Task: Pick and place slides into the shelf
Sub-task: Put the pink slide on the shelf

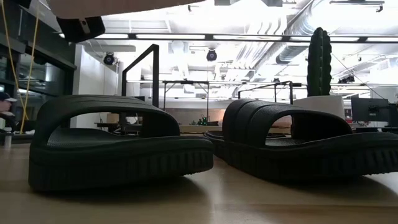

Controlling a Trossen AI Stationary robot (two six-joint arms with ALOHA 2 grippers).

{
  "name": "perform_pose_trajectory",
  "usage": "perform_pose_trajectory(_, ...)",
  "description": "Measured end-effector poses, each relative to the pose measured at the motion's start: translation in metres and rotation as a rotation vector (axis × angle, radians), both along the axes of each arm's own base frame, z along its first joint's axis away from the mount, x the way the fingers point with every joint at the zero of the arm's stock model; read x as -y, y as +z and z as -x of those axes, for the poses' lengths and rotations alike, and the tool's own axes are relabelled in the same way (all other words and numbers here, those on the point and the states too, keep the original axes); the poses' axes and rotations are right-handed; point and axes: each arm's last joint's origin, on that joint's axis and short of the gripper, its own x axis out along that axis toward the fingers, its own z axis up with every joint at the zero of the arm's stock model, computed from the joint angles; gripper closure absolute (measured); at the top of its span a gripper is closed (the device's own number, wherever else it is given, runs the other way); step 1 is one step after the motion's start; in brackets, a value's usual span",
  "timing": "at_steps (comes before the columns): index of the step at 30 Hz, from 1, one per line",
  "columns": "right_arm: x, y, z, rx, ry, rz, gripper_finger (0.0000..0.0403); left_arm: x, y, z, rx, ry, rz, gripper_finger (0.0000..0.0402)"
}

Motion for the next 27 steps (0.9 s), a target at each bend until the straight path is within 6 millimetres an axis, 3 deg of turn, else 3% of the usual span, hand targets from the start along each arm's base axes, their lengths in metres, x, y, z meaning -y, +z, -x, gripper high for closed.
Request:
perform_pose_trajectory(6,0.004,-0.008,-0.017,-0.094,-0.030,-0.023,0.0213,0.001,0.000,0.000,-0.005,-0.022,0.006,0.0401)
perform_pose_trajectory(27,0.020,-0.019,-0.038,-0.130,0.023,-0.062,0.0213,0.001,0.001,-0.001,0.018,-0.029,0.016,0.0401)
